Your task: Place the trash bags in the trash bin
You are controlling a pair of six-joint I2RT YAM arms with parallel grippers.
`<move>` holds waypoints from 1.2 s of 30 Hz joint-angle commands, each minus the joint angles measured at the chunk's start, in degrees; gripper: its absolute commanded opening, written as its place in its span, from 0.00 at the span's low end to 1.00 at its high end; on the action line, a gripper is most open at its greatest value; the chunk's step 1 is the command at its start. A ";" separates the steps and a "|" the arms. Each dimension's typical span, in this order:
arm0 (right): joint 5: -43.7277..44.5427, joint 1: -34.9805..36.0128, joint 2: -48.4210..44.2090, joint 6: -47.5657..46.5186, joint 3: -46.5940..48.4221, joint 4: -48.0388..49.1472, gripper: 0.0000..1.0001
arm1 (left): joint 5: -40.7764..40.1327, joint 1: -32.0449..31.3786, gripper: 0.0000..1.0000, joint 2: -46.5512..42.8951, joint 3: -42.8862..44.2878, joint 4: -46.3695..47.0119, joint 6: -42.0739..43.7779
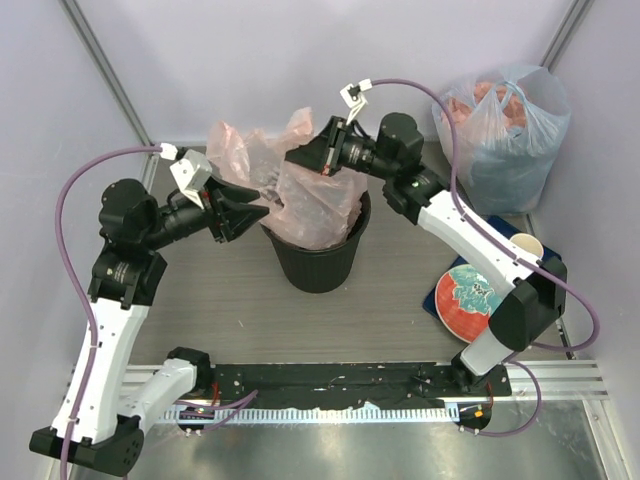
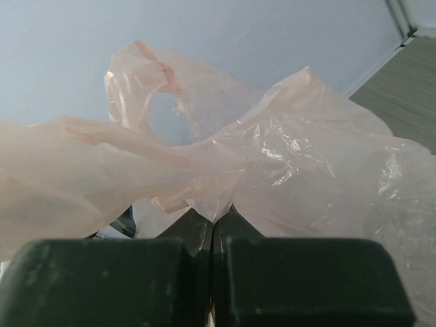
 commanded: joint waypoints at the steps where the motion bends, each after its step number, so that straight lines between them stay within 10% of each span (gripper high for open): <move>1: 0.13 0.81 -0.72 5.99 -3.05 11.01 0.01 | 0.16 -1.61 0.44 1.17 2.51 -3.90 8.44; 16: -5.23 -4.55 -11.53 -7.45 -14.49 0.48 0.01 | -0.90 -1.62 0.47 5.92 4.96 -3.82 6.77; 23: -2.70 -6.13 -13.98 -15.01 -6.84 -15.15 0.52 | -3.18 -1.62 0.59 8.21 12.26 -8.82 5.02; 36: 0.57 -6.57 -15.58 -22.92 0.19 -26.77 0.65 | -1.52 -1.88 0.48 19.73 21.60 -20.27 11.53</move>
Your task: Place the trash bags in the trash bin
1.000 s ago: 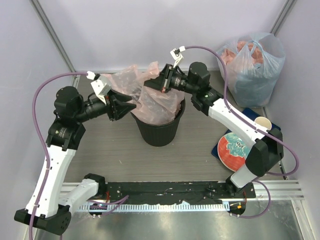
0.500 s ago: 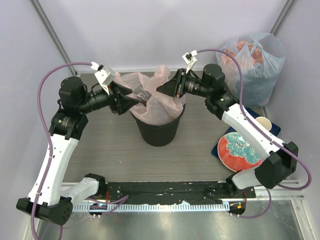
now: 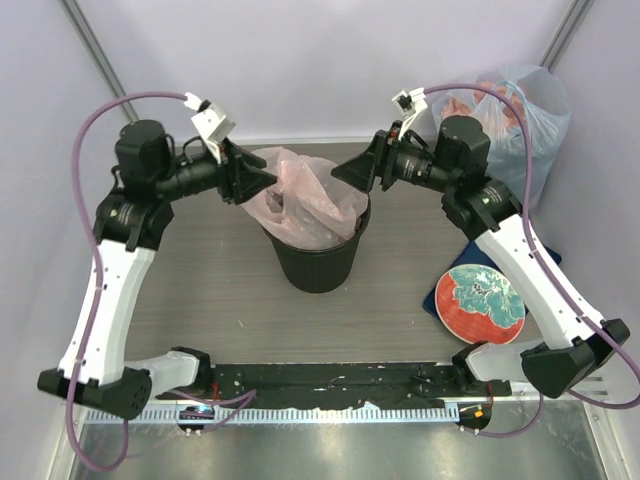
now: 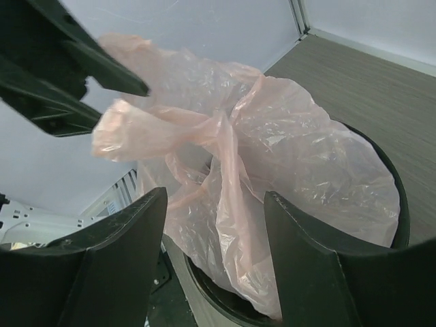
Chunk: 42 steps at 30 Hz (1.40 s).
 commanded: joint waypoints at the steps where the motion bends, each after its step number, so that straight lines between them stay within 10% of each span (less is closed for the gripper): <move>1: -0.87 0.12 1.21 -3.21 4.46 -3.87 0.65 | 1.67 -0.24 0.47 3.01 -1.34 -2.25 0.58; 15: 18.36 5.12 9.03 -22.62 8.33 -21.98 0.18 | 6.86 -0.77 0.35 1.33 -7.15 6.55 -5.06; 21: 19.61 10.48 14.91 -26.41 8.86 -21.45 0.15 | 6.86 -0.77 0.32 1.16 -7.94 6.99 -5.76; 36: 8.44 6.18 9.75 -23.07 15.54 -20.84 0.65 | 3.97 -0.77 0.30 -0.07 -11.89 11.74 -9.45; 42: 1.06 9.24 7.63 -14.92 13.52 -14.60 0.71 | 1.95 0.55 0.52 -2.53 -14.70 16.40 -14.37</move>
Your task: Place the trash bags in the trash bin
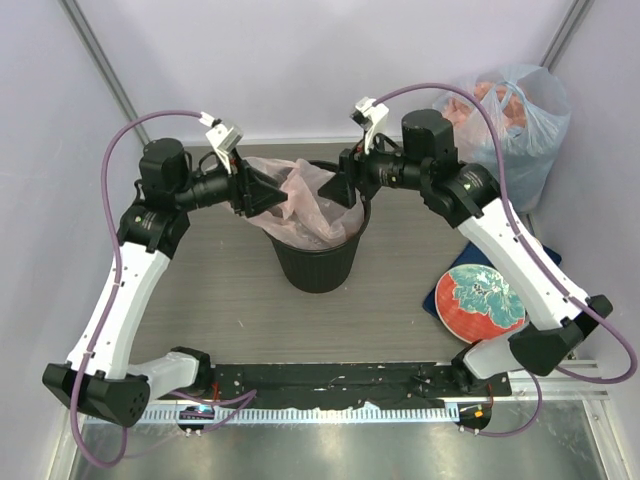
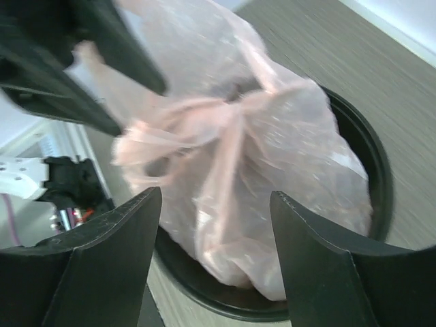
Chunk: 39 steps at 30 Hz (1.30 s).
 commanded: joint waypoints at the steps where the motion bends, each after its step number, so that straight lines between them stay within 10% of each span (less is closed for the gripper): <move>1: -6.55 3.79 -0.94 6.37 1.06 6.88 0.72 | -2.71 1.03 0.53 -2.62 -0.98 6.06 -4.58; 18: 9.78 12.32 9.08 8.83 5.71 11.20 0.77 | -9.75 4.19 0.45 -7.72 -5.46 4.05 -8.98; 21: 14.70 12.23 9.52 7.79 6.50 11.55 0.63 | -11.85 4.19 0.42 -8.07 -5.64 2.82 -8.28; 27: 16.91 11.62 5.75 6.03 5.55 11.55 0.02 | -15.11 4.19 0.30 -6.76 -4.50 -2.45 -3.45; 34: 18.23 6.81 -3.91 2.95 3.26 6.11 0.01 | -11.34 4.19 0.23 -6.40 -3.62 -13.00 10.51; 39: 14.54 0.03 -9.19 1.63 1.76 -4.15 0.01 | -3.69 4.11 0.36 -6.84 -3.44 -19.33 18.08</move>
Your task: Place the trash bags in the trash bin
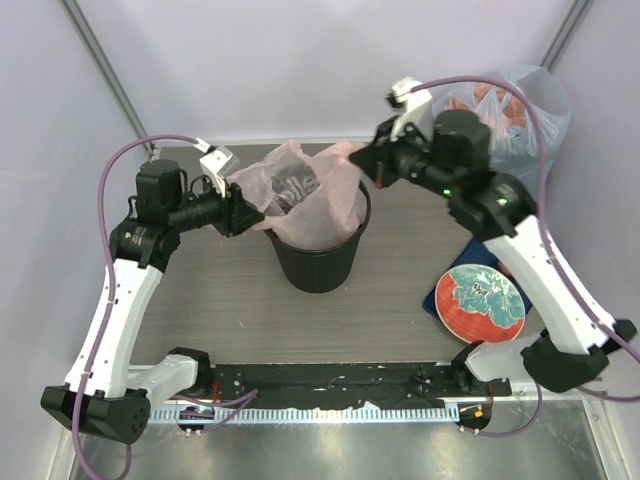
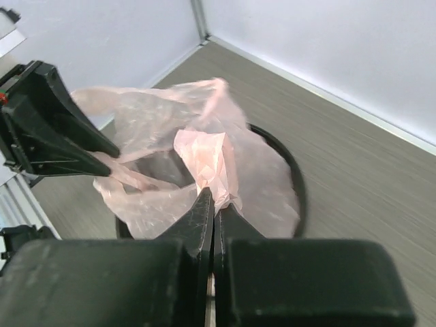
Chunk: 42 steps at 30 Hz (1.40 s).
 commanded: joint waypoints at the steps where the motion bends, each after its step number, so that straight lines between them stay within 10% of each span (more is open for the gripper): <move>1: -2.99 -4.96 -4.73 -2.48 -1.14 -9.53 0.01 | 6.72 0.22 0.38 -0.87 1.98 -7.27 9.35; 23: -6.16 -6.46 -15.90 -10.48 -10.64 -27.30 0.01 | 13.42 -1.45 0.59 -2.89 1.72 -21.69 28.24; 27: -5.73 -6.46 -16.78 -10.22 -11.95 -27.56 0.01 | 6.99 -2.33 0.45 -5.26 -2.14 -18.27 29.82; 31: -2.48 -6.73 -17.04 -10.66 -13.54 -27.56 0.01 | 7.16 -2.33 0.04 -6.59 -4.52 -21.25 36.41; 42: -4.85 -7.08 -14.58 -9.16 -12.05 -26.25 0.01 | 0.75 -2.33 0.00 -6.15 -12.08 -18.44 39.58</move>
